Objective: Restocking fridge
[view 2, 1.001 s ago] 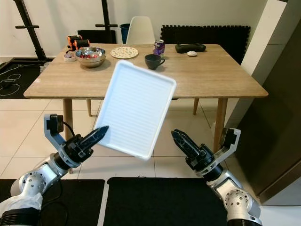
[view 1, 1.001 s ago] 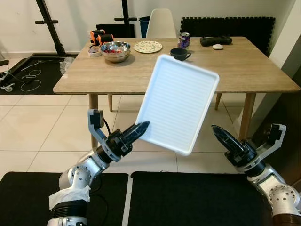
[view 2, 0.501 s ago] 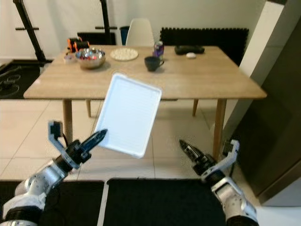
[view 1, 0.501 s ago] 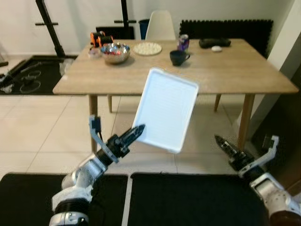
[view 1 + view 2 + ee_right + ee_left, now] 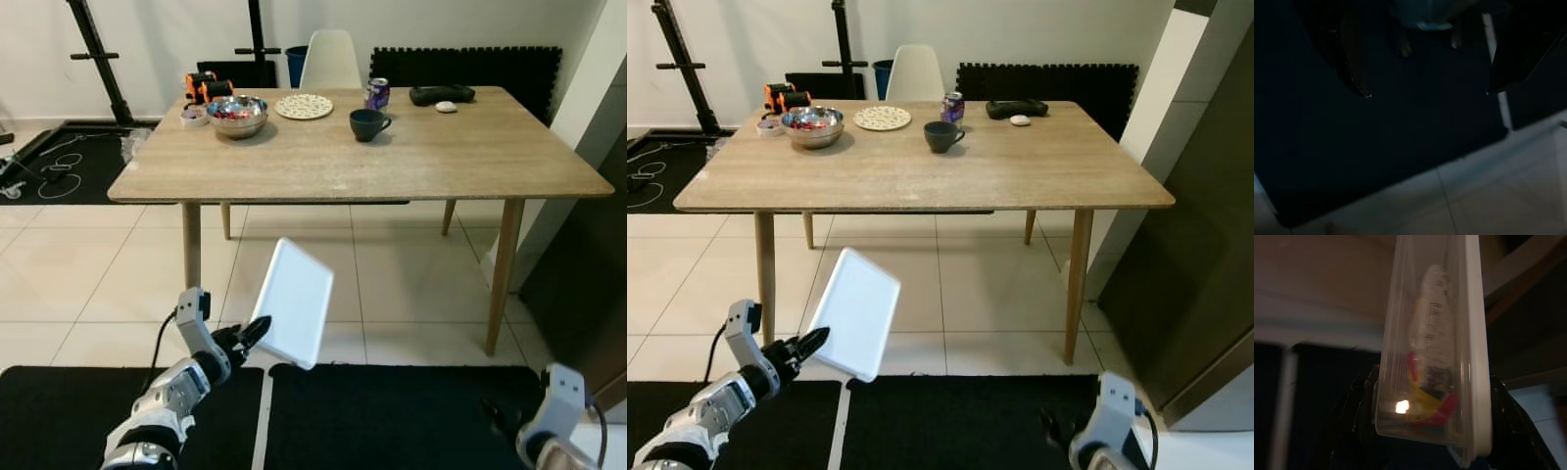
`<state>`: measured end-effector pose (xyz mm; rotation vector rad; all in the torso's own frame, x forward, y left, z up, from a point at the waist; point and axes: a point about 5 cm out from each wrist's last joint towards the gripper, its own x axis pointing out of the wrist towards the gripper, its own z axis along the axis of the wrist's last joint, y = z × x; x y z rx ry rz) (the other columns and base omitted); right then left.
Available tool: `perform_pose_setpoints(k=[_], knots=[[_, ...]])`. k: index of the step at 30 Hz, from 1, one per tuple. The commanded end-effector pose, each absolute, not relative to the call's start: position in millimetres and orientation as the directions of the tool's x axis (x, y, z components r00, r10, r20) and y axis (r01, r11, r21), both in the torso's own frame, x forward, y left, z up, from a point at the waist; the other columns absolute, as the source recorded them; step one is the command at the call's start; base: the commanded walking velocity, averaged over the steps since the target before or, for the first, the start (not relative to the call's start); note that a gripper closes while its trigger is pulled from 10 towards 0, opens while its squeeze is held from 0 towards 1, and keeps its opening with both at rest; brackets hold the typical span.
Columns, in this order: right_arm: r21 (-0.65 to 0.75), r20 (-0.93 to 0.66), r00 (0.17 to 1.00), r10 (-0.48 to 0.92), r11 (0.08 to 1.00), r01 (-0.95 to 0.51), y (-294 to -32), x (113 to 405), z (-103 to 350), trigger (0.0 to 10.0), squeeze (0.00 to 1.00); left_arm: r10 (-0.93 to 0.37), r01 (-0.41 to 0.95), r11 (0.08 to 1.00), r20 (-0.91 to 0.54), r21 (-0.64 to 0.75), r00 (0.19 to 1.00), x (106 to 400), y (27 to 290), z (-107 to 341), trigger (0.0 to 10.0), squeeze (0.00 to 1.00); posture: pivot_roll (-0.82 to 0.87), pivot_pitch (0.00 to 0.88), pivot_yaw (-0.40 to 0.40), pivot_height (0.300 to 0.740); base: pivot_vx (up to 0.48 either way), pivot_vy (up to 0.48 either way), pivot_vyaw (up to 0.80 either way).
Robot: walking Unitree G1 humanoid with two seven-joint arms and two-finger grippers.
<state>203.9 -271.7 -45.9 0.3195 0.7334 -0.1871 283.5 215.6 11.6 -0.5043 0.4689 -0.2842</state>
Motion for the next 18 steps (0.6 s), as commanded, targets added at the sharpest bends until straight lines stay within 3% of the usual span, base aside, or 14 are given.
perform_pose_setpoints(k=[1,2,3,4,5,7,13,18], knots=[[0.155,-0.71,0.697,-0.096,0.945,0.289,-275,194,-52,10.0,0.0,-0.246,0.075,0.939,-0.502,-0.335,0.829,271,234,-2,10.0,0.0,-0.06,0.0,-0.016,0.74,0.0,0.0,0.0],[0.155,-0.71,0.697,-0.096,0.945,0.289,-275,194,-52,10.0,0.0,-0.246,0.075,0.939,-0.502,-0.335,0.829,271,234,-2,10.0,0.0,-0.06,0.0,-0.016,0.74,0.0,0.0,0.0],[0.122,-0.73,0.673,-0.116,0.947,0.296,-275,186,-57,10.0,0.0,-0.166,0.041,0.975,-0.595,-0.218,0.786,258,243,-15,10.0,0.0,-0.06,0.0,-0.013,0.74,0.0,0.0,0.0],[0.122,-0.73,0.673,-0.116,0.947,0.296,-275,186,-57,10.0,0.0,-0.166,0.041,0.975,-0.595,-0.218,0.786,258,243,-15,10.0,0.0,-0.06,0.0,-0.013,0.74,0.0,0.0,0.0],[0.104,-0.742,0.658,-0.129,0.947,0.303,-275,181,-60,10.0,0.0,-0.104,0.021,0.991,-0.652,-0.133,0.751,248,249,-24,10.0,0.0,-0.06,0.0,-0.012,0.74,0.0,0.0,0.0],[0.104,-0.742,0.658,-0.129,0.947,0.303,-275,181,-60,10.0,0.0,-0.104,0.021,0.991,-0.652,-0.133,0.751,248,249,-24,10.0,0.0,-0.06,0.0,-0.012,0.74,0.0,0.0,0.0],[0.016,-0.784,0.601,-0.158,0.962,0.273,-272,167,-69,10.0,0.0,0.072,-0.055,0.997,-0.788,0.048,0.612,202,268,-53,10.0,0.0,-0.06,0.0,-0.016,0.74,0.0,0.0,0.0],[-0.003,-0.802,0.577,-0.154,0.967,0.254,-268,160,-74,10.0,0.0,0.091,-0.08,0.995,-0.825,0.056,0.558,182,266,-65,10.0,0.0,-0.06,0.0,-0.018,0.74,0.0,0.0,0.0]])
